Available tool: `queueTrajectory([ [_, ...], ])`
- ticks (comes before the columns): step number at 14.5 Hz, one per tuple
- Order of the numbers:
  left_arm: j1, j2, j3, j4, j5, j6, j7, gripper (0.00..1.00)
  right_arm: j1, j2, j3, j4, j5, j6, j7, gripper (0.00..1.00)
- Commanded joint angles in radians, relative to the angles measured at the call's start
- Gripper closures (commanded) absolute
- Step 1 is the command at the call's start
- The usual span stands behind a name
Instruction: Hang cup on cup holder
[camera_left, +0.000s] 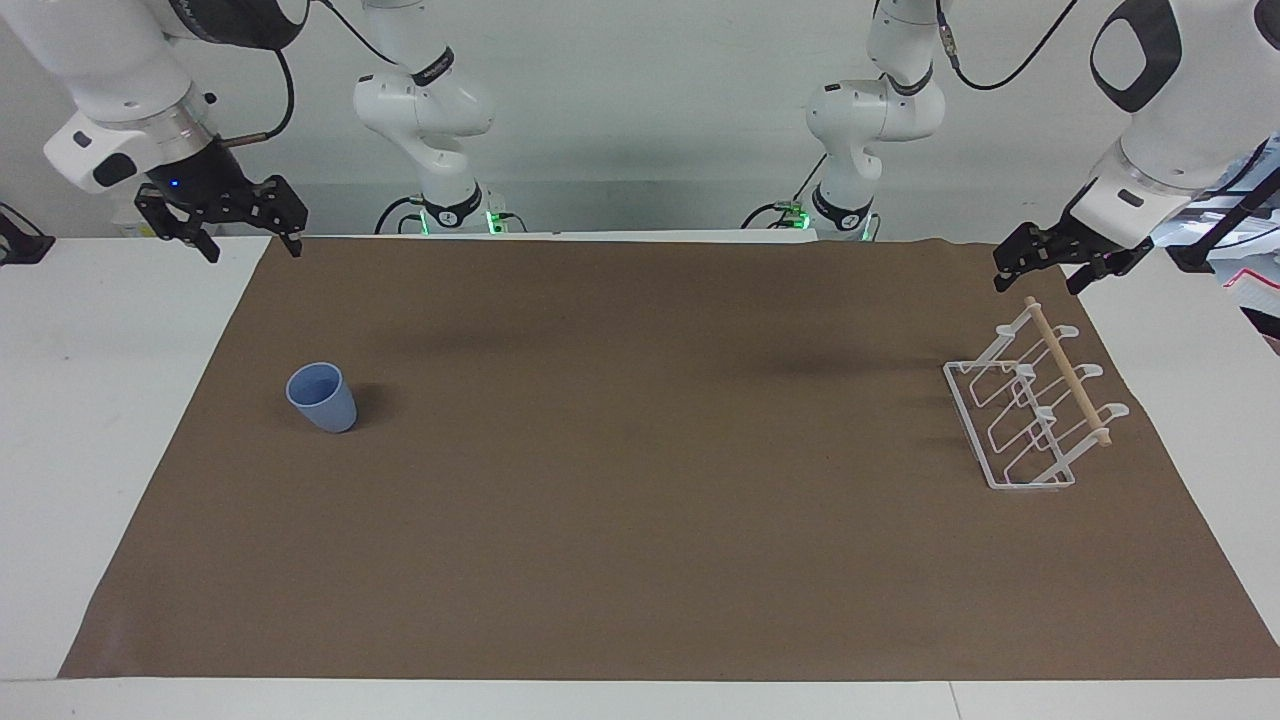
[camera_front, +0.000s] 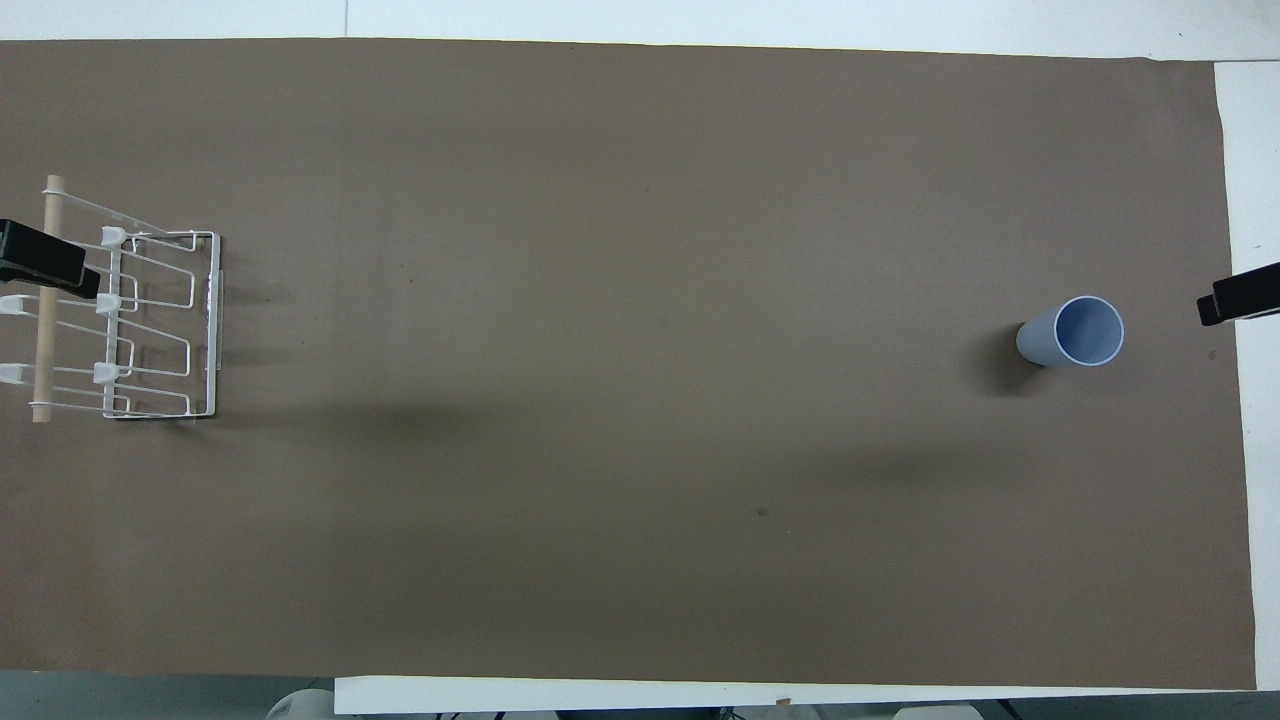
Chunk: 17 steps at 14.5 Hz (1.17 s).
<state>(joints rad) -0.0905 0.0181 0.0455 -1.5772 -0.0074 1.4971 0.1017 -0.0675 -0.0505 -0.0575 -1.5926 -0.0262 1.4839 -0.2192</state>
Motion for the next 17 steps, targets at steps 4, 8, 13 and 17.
queueTrajectory([
  [4,-0.002,0.0,0.007,0.0,-0.008,-0.011,0.001,0.0,-0.004,0.003,0.001,0.007,0.002,-0.011,0.023,0.01],
  [8,-0.002,0.0,0.007,0.0,-0.008,-0.011,0.001,0.0,-0.005,-0.037,-0.001,-0.097,0.002,0.054,0.012,0.01],
  [13,-0.002,0.0,0.007,0.0,-0.008,-0.011,0.001,0.0,-0.075,-0.049,-0.007,-0.48,0.006,0.51,-0.109,0.01],
  [17,-0.002,0.0,0.007,0.0,-0.008,-0.009,0.001,0.0,-0.093,0.024,-0.009,-0.492,0.023,0.55,-0.181,0.06],
])
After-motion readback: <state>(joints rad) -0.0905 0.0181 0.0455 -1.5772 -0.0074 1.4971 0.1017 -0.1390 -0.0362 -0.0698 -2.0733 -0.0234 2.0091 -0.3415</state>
